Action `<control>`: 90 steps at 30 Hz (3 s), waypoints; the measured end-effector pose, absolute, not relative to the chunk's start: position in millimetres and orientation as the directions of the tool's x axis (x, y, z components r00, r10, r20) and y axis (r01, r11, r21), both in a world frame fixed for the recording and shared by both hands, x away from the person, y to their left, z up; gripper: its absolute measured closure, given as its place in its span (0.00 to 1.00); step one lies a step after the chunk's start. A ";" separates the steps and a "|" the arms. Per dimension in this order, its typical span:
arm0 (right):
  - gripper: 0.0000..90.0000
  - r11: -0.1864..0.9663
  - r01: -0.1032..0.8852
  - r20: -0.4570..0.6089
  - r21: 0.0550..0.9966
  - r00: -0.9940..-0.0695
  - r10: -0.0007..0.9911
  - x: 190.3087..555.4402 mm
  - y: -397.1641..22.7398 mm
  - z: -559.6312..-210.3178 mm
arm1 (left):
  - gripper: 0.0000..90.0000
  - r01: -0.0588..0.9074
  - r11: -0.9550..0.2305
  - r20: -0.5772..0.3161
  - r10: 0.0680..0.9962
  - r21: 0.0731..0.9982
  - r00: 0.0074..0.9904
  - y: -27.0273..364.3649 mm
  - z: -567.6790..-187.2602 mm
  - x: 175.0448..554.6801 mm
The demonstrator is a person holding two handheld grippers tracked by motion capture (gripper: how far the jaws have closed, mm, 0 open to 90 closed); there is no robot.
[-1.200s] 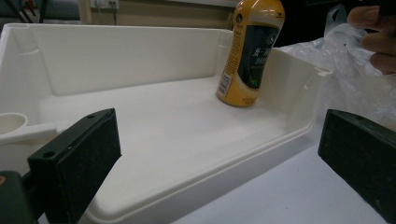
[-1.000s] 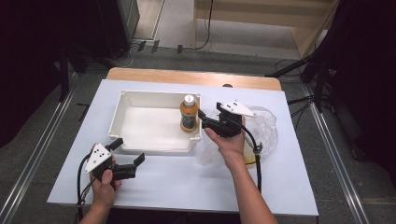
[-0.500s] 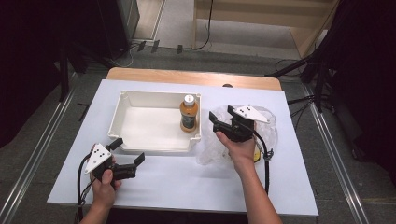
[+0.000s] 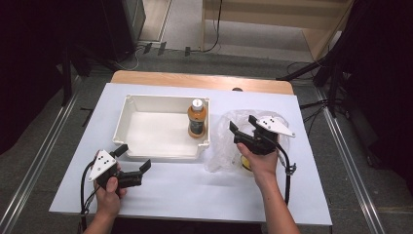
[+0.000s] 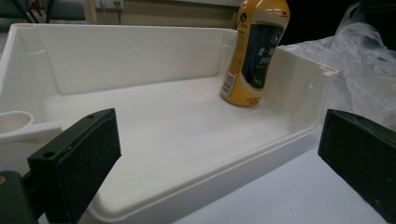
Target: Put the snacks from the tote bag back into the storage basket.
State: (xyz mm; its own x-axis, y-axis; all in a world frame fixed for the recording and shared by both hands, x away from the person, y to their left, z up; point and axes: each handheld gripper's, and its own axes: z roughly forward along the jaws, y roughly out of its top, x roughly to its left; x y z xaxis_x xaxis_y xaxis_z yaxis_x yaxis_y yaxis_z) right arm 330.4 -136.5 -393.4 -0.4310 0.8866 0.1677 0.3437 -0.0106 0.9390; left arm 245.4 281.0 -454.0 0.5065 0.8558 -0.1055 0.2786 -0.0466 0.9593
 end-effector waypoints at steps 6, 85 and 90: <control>0.30 -0.014 0.340 0.165 0.940 -0.418 0.893 325.8 -149.0 -395.8 | 0.00 0.277 -0.047 -0.103 0.857 0.960 0.505 280.7 -454.1 245.5; 0.25 -0.100 0.354 0.173 0.930 -0.181 0.968 238.2 -313.0 -457.5 | 0.00 0.278 -0.046 -0.103 0.861 0.959 0.498 280.7 -454.1 245.0; 0.25 -0.116 0.360 0.187 0.926 -0.169 0.968 237.4 -314.7 -458.4 | 0.00 0.279 -0.044 -0.105 0.861 0.959 0.498 280.8 -454.1 245.3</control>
State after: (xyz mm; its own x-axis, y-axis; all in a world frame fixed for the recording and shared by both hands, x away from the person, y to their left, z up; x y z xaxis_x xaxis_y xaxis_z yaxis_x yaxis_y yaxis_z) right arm 237.4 -314.7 -458.4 -0.1694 0.9677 0.1866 0.3600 -0.1155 0.9258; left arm 245.3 280.8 -454.1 0.4978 0.8609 -0.1055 0.2795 -0.0441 0.9591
